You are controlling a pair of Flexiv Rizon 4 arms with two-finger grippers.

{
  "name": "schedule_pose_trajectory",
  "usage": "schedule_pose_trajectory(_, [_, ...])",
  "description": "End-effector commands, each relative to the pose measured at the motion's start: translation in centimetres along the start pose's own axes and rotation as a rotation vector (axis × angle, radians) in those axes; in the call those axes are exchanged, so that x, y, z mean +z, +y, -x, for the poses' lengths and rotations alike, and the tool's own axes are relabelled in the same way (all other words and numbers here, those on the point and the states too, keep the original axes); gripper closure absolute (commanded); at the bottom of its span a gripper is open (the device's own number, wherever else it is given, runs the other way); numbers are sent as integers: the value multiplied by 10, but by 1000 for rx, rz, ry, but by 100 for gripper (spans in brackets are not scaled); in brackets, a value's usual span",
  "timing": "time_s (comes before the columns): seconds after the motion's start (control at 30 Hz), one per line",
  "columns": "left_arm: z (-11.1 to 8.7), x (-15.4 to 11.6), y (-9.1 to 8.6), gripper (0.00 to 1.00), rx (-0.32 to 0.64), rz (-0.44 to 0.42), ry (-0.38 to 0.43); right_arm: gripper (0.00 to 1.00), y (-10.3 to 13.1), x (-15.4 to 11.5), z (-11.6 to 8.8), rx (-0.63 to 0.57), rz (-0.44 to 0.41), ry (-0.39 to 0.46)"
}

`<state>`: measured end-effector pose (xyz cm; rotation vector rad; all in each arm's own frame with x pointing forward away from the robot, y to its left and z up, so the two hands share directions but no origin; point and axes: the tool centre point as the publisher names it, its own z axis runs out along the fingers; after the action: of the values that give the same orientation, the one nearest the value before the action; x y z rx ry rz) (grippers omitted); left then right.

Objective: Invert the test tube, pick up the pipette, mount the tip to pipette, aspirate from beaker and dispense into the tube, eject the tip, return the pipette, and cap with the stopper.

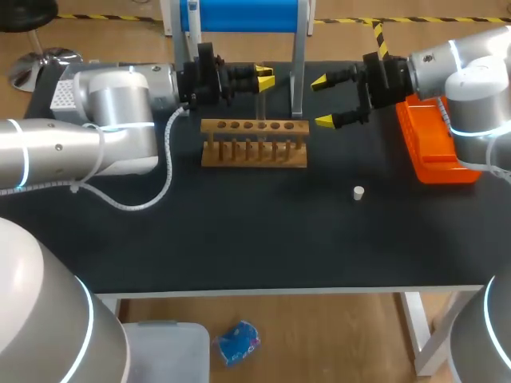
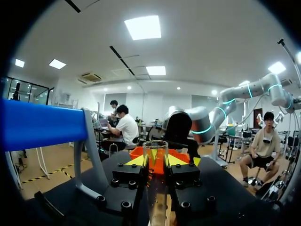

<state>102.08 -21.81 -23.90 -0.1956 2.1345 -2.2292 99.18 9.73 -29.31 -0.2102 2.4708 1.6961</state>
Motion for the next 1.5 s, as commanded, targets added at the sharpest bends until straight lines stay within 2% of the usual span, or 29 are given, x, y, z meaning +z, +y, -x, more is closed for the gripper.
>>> schedule_pose_trajectory(0.03, [2,2,5,100,-7,-1,5,0,0,0,0,-1,-2,1])
schedule_pose_trajectory(0.33, [0,3,12,100,-8,-15,-17,0,0,0,0,-1,-2,1])
schedule_pose_trajectory(0.47, [1,0,12,100,-8,-47,-59,0,0,0,0,-1,-2,1])
schedule_pose_trajectory(1.13, [-3,-1,21,100,-15,-26,-55,0,0,0,0,-1,-2,1])
schedule_pose_trajectory(1.47, [-4,3,28,100,-37,14,-37,0,0,0,0,-1,-2,1])
schedule_pose_trajectory(1.5, [-3,3,28,90,-36,13,-38,0,0,0,0,-1,-2,1])
